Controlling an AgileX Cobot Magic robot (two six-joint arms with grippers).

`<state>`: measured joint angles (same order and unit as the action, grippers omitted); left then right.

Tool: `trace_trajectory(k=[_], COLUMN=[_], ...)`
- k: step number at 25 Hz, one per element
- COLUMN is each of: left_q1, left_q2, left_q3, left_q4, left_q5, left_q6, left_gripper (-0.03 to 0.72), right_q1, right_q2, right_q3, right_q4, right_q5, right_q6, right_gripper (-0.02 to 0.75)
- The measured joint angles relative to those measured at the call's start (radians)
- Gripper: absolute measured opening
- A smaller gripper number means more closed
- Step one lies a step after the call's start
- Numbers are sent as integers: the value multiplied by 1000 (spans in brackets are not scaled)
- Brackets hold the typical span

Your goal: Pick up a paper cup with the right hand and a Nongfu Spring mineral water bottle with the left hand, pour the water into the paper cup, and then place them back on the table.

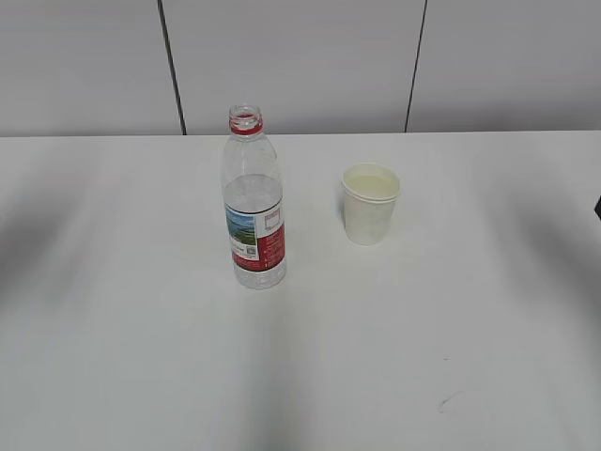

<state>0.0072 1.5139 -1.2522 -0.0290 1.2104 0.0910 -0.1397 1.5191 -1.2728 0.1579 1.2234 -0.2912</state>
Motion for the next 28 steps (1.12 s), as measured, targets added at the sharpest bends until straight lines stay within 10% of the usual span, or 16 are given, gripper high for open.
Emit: trace_trajectory(k=[28], left_q1=[0], left_q2=[-730], left_q3=[707], left_q4=[-52], left_q5=[-173], left_q6=[-3], left_gripper=[540], right_q1=[0], right_q2=[-494], right_q3=[442], right_q4=[45], right_q5=[-103], right_q6=[-48], right_gripper=[585])
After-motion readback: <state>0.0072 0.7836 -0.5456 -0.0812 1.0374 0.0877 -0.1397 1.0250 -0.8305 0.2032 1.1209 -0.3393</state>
